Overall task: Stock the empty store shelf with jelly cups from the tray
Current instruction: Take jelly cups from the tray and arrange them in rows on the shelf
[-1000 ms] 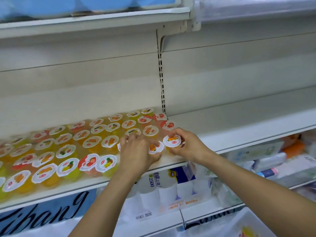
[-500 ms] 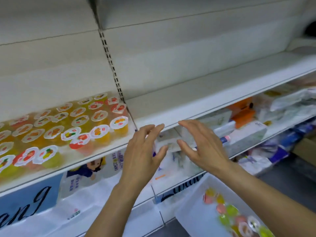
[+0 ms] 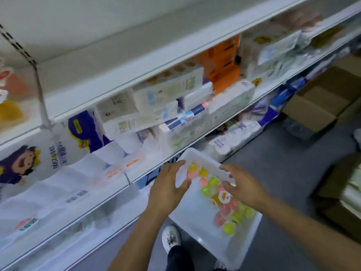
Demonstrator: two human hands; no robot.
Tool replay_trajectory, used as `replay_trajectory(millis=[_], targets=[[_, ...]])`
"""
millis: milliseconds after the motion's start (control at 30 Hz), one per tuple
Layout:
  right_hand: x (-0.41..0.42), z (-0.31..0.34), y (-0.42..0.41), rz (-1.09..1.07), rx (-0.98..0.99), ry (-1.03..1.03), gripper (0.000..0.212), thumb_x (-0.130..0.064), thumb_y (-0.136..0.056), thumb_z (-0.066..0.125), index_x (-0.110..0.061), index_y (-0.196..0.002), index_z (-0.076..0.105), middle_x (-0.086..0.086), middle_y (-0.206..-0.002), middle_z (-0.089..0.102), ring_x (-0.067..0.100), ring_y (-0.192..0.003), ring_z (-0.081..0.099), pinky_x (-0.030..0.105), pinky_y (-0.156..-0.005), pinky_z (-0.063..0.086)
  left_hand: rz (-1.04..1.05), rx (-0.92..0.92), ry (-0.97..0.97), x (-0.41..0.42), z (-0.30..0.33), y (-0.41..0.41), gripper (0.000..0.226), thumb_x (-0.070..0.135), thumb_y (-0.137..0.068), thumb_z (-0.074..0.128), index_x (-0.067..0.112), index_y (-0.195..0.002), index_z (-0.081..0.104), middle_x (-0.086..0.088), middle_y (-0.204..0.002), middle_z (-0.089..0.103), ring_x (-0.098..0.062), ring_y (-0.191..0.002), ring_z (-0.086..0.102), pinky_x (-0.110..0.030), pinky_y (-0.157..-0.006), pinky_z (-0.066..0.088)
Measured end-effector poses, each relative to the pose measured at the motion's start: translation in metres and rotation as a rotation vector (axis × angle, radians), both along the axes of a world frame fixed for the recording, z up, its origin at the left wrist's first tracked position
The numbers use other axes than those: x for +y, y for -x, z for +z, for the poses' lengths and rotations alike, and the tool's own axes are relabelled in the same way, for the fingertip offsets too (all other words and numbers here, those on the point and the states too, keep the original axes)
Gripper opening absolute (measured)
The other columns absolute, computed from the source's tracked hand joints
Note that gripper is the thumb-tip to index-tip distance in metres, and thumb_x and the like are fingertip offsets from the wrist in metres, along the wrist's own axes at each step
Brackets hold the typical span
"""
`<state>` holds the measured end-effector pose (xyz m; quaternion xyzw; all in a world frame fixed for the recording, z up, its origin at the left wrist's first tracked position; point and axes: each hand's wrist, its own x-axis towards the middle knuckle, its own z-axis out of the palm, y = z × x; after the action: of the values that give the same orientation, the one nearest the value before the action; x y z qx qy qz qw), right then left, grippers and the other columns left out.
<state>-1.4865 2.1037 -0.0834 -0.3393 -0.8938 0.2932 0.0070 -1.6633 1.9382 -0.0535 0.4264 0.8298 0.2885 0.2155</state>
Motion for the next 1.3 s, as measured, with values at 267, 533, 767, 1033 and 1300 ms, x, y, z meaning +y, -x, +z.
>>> replay_trajectory(millis=[267,533,767,1033,1300], targets=[[0.006,-0.099,-0.034,0.045,-0.476,0.071,0.067,-0.058,-0.082,0.042,-0.024,-0.140,0.041,0.002,-0.141,0.043,0.021,-0.127,0.046,0.031,-0.098,0.043,-0.133,-0.246,0.327,0.045,-0.128,-0.017,0.050,0.040,-0.090,0.063,0.035,-0.137,0.044,0.003,-0.127,0.050,-0.013,-0.108,0.057,-0.029,-0.092,0.046],[0.024,-0.232,-0.011,0.289,-0.622,-0.275,0.070,-0.045,-0.041,0.090,-0.017,-0.102,0.070,0.013,-0.107,0.067,0.029,-0.087,0.065,0.035,-0.066,0.052,0.320,-0.637,0.543,0.096,-0.281,-0.022,0.078,0.050,-0.074,0.074,0.026,-0.139,0.037,-0.013,-0.123,0.060,-0.033,-0.110,0.061,-0.044,-0.096,0.050],[0.035,-0.280,-0.007,0.448,-0.640,-0.449,0.051,-0.041,-0.050,0.081,-0.017,-0.094,0.073,0.010,-0.101,0.069,0.023,-0.076,0.062,0.036,-0.072,0.039,0.374,-0.472,0.574,0.129,-0.340,-0.028,0.083,0.068,-0.068,0.068,0.019,-0.124,0.035,-0.008,-0.109,0.062,-0.033,-0.093,0.067,-0.044,-0.086,0.055],[0.037,-0.255,0.002,0.334,-0.526,-0.367,0.062,-0.040,-0.033,0.086,-0.015,-0.088,0.069,0.008,-0.093,0.066,0.023,-0.071,0.062,0.030,-0.065,0.046,0.539,-0.600,0.447,0.115,-0.323,-0.026,0.054,0.043,-0.069,0.078,0.023,-0.114,0.056,-0.005,-0.107,0.064,-0.030,-0.090,0.068,-0.042,-0.086,0.057],[0.019,-0.142,0.029,0.051,-0.193,-0.023,0.060,-0.036,-0.076,0.064,-0.024,-0.132,0.043,-0.004,-0.124,0.051,0.020,-0.114,0.050,0.032,-0.092,0.036,0.519,-0.650,0.117,0.078,-0.198,0.005,0.040,0.028,-0.074,0.081,0.019,-0.108,0.062,-0.010,-0.108,0.063,-0.027,-0.091,0.066,-0.039,-0.072,0.061]])
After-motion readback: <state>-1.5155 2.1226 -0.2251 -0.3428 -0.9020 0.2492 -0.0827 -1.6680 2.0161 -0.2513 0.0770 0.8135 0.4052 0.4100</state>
